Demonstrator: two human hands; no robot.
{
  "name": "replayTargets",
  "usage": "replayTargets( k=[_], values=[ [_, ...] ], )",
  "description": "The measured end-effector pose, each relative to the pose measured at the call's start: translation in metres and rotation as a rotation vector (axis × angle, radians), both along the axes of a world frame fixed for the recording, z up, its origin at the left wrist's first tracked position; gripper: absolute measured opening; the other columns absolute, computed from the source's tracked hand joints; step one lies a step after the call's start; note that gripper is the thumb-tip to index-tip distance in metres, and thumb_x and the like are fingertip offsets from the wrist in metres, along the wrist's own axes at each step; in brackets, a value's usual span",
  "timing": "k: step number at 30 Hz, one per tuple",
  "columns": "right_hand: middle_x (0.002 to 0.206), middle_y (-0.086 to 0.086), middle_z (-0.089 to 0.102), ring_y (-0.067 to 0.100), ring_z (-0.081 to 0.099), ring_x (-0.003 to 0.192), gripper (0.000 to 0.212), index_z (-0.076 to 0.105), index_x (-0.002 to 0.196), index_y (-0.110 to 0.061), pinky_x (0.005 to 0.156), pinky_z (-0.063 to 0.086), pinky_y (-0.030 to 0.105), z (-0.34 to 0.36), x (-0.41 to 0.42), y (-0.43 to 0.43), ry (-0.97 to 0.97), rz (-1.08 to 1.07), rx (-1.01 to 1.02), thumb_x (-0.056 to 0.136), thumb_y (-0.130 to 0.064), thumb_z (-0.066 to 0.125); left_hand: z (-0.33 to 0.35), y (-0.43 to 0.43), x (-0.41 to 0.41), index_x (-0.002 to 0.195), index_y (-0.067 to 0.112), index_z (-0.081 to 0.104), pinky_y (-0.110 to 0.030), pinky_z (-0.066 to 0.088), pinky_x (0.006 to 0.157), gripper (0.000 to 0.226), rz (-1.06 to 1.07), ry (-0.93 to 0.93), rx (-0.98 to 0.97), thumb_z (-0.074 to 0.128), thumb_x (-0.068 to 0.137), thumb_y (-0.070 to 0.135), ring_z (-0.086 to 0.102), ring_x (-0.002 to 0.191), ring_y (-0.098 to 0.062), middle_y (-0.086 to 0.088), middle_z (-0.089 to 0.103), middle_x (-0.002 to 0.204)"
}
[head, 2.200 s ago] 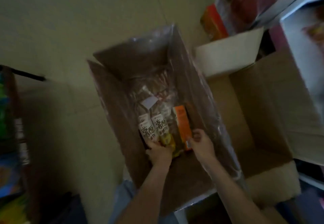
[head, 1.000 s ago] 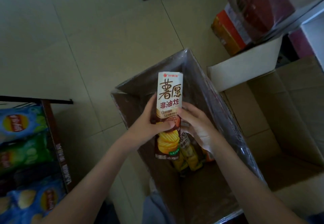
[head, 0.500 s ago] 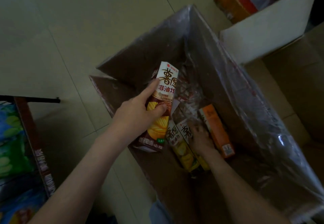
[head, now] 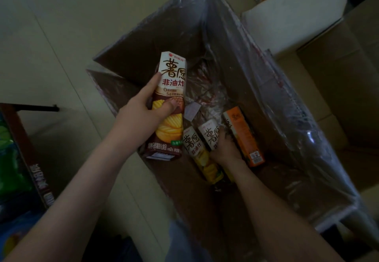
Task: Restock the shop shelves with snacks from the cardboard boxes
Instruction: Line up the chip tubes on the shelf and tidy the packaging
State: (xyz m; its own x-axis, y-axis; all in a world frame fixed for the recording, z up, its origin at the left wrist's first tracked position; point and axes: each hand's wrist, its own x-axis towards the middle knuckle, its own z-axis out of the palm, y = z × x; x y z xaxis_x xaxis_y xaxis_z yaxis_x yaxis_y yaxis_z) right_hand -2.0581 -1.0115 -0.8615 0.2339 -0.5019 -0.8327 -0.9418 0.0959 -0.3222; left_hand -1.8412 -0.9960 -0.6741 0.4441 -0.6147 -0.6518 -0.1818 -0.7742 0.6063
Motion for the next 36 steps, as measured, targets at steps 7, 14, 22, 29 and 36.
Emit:
replayTargets(
  k=[7,14,22,29,36],
  values=[
    [0.125,-0.003,0.055,0.018,0.057,0.110,0.089,0.025,0.141,-0.031,0.086,0.050,0.034,0.212,-0.001,-0.050,-0.359,-0.371,-0.150,0.068,-0.026,0.075,0.132,-0.001,-0.033,0.137,0.051,0.041,-0.025,0.058,0.074,0.061,0.228,0.180,-0.231,0.066,0.089,0.023,0.068,0.094,-0.006,0.014,0.066,0.114],
    [0.100,-0.022,0.067,-0.003,0.063,0.096,0.053,0.050,0.110,-0.043,0.090,0.051,0.032,0.478,-0.054,-0.095,-0.737,-0.697,-0.139,0.080,-0.005,0.072,0.334,-0.031,-0.075,0.142,0.037,0.043,-0.029,0.056,0.078,0.061,0.385,0.304,-0.483,0.064,0.090,0.016,0.067,0.102,-0.011,0.011,0.066,0.119],
    [0.111,0.010,0.067,0.025,0.066,0.096,0.051,0.055,0.126,-0.010,0.082,0.054,0.046,0.687,-0.146,-0.082,-1.101,-0.918,0.002,0.077,-0.017,0.062,0.520,-0.061,-0.155,0.136,0.042,0.045,-0.029,0.057,0.062,0.064,0.038,0.769,-0.592,0.062,0.079,0.019,0.072,0.085,-0.018,0.005,0.072,0.110],
    [0.108,0.012,0.069,0.026,0.069,0.091,0.058,0.051,0.131,-0.008,0.068,0.057,0.036,0.793,-0.233,-0.013,-1.232,-1.103,-0.264,0.076,-0.020,0.064,0.624,-0.049,-0.247,0.136,0.048,0.040,-0.032,0.058,0.078,0.058,-0.436,0.822,-0.684,0.055,0.092,0.013,0.068,0.102,-0.017,0.014,0.070,0.113],
    [0.120,0.007,0.068,0.028,0.068,0.104,0.063,0.046,0.135,-0.020,0.071,0.058,0.038,0.865,-0.323,0.075,-1.190,-1.276,-0.607,0.078,-0.013,0.073,0.690,-0.005,-0.360,0.132,0.056,0.032,-0.018,0.044,0.096,0.058,-0.875,0.704,-0.821,0.058,0.092,0.023,0.052,0.117,0.011,0.040,0.056,0.118]
  ],
)
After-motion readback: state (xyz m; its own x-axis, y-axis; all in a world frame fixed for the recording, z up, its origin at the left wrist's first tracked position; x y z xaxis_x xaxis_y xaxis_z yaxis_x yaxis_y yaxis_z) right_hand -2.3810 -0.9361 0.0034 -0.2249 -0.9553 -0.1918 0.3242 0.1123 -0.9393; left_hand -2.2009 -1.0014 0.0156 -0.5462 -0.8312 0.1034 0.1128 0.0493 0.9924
